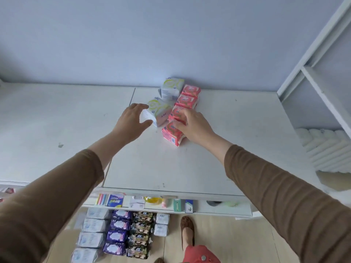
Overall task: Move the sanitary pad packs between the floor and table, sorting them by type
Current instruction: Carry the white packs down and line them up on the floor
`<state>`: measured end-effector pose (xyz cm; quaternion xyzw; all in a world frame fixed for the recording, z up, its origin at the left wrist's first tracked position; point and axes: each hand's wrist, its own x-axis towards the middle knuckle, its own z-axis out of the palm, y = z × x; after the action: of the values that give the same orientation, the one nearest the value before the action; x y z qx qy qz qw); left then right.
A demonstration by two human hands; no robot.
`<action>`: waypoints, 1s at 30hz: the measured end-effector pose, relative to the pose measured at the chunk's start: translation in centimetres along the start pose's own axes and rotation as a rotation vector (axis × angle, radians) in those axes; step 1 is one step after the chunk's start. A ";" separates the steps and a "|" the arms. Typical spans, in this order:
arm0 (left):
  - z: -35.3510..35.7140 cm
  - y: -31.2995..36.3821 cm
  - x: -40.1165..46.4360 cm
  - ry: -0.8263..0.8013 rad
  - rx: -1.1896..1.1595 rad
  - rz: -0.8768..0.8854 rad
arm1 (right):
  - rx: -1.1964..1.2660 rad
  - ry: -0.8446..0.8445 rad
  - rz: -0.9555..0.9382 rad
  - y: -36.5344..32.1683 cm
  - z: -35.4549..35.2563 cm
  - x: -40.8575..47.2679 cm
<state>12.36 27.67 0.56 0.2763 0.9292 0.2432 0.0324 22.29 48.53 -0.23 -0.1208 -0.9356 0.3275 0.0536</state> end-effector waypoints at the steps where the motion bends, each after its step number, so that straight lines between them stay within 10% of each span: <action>1: -0.1 0.2 1.7 0.003 -0.003 -0.014 | -0.023 0.005 -0.018 0.2 0.3 1.6; 13: 2.0 0.6 21.2 -0.076 0.063 -0.031 | -0.564 0.044 -0.109 0.2 5.4 12.3; 30: 3.3 0.7 26.2 -0.515 0.197 0.020 | -0.160 -0.180 -0.312 -3.4 8.8 8.0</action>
<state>-8.77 43.45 -0.09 0.3400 0.9067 0.0738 0.2383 12.37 42.78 -4.76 0.0517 -0.9670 0.2492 0.0100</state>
